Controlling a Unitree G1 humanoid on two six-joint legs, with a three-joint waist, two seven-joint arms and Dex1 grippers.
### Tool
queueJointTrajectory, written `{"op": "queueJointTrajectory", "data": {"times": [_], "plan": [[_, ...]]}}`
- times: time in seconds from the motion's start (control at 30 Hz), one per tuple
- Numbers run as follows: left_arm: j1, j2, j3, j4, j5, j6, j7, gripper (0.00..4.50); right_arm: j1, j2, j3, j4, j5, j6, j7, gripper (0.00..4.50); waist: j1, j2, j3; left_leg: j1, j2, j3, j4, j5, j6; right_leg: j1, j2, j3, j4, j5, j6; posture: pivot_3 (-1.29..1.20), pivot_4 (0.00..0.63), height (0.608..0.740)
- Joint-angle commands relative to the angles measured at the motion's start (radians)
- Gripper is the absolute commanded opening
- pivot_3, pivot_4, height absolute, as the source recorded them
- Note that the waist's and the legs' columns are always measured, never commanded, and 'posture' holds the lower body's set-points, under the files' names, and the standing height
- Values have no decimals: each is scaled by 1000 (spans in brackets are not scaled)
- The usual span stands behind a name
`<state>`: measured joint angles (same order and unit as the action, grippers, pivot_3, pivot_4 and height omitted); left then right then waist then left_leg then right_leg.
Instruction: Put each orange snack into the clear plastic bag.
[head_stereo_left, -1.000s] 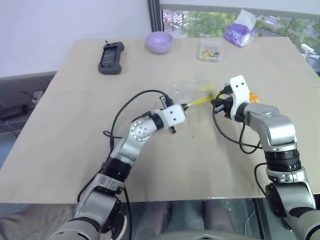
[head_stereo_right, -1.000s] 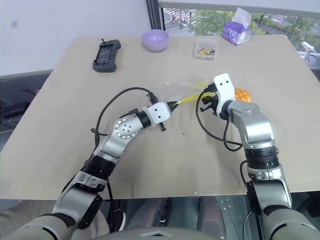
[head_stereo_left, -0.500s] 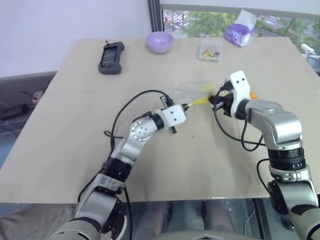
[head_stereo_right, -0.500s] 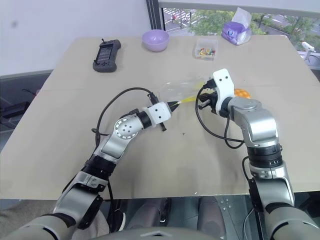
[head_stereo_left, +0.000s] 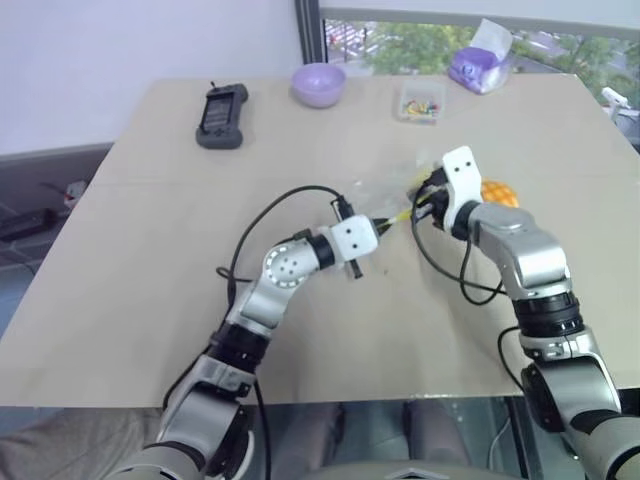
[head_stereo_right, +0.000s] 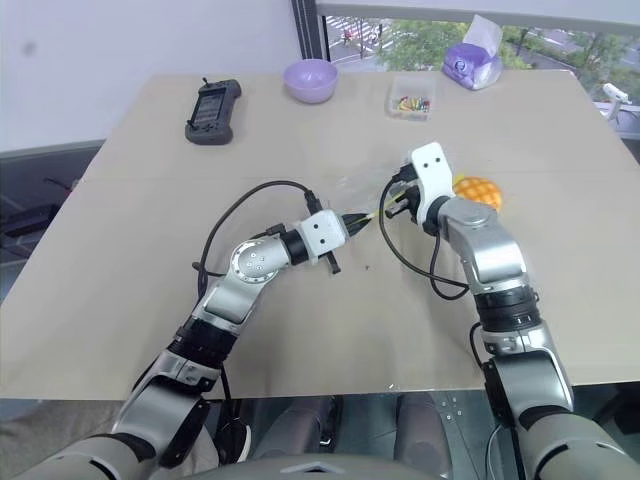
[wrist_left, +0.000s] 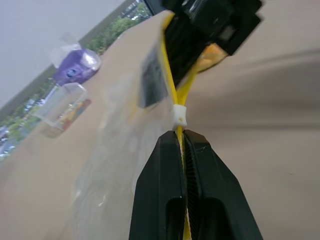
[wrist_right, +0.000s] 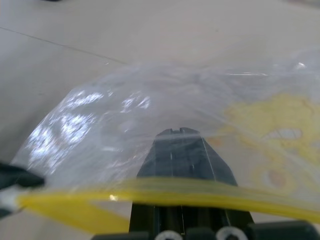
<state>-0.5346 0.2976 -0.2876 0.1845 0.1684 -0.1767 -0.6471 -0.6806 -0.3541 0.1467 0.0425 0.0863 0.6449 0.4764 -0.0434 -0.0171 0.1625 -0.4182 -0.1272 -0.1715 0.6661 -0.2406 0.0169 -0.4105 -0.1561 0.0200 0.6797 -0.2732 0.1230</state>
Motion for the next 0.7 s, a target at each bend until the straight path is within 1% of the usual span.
{"op": "queueJointTrajectory", "data": {"times": [0.03,0.07,0.1,0.17,0.2,0.23,0.27,0.33,0.4,0.43,0.57,0.7], "plan": [[-7,5,7,-50,-7,8,5,0,30,-83,107,39,-162,-302,3,29,2,0,0,0,0,0,0,0,0,0,0,0,0,0,0,0,150,740],[-11,5,9,-47,-2,9,12,0,35,-104,131,55,-203,-369,-7,29,2,0,0,0,0,0,0,0,0,0,0,0,0,0,0,0,150,740],[-16,5,12,-42,2,9,19,0,38,-129,160,75,-256,-441,-24,262,1,0,0,0,0,0,1,0,0,0,0,0,0,0,0,0,150,740],[-24,3,14,-35,5,10,27,0,41,-173,217,118,-347,-564,-37,887,1,0,0,0,-1,0,1,0,0,0,0,0,0,0,0,0,150,740],[-28,1,15,-34,4,11,30,0,41,-192,247,145,-396,-620,-46,1310,0,0,0,0,-1,0,1,0,0,0,0,0,0,0,0,0,150,740],[-30,0,15,-35,2,13,31,0,37,-204,268,171,-437,-660,-62,1947,-1,0,0,0,0,0,1,0,0,0,0,0,0,0,0,0,150,740],[-31,-2,14,-37,1,15,32,0,32,-211,281,194,-472,-690,-78,2310,-1,0,0,0,0,0,0,0,0,0,0,0,0,0,0,0,150,740],[-34,-4,13,-36,1,17,35,0,23,-214,288,229,-518,-730,-99,3172,-1,0,0,0,0,0,0,0,0,0,1,0,0,0,0,0,150,740],[-35,-5,12,-34,0,17,37,0,13,-214,286,251,-550,-758,-114,4234,-2,0,0,0,0,1,0,0,0,0,1,1,0,0,0,0,150,740],[-35,-6,13,-34,0,16,38,0,4,-217,289,265,-577,-769,-129,4461,-2,0,0,1,0,1,0,0,0,1,1,1,0,0,0,0,150,740],[-33,-9,16,-35,-2,17,41,0,-12,-221,285,303,-645,-797,-155,4461,2,0,0,1,0,1,0,0,0,1,1,1,0,0,0,0,150,740],[-33,-10,15,-29,6,19,56,0,0,-220,244,286,-623,-800,-130,4461,2,0,0,1,0,1,1,0,0,1,1,1,0,0,0,0,150,740]]}}
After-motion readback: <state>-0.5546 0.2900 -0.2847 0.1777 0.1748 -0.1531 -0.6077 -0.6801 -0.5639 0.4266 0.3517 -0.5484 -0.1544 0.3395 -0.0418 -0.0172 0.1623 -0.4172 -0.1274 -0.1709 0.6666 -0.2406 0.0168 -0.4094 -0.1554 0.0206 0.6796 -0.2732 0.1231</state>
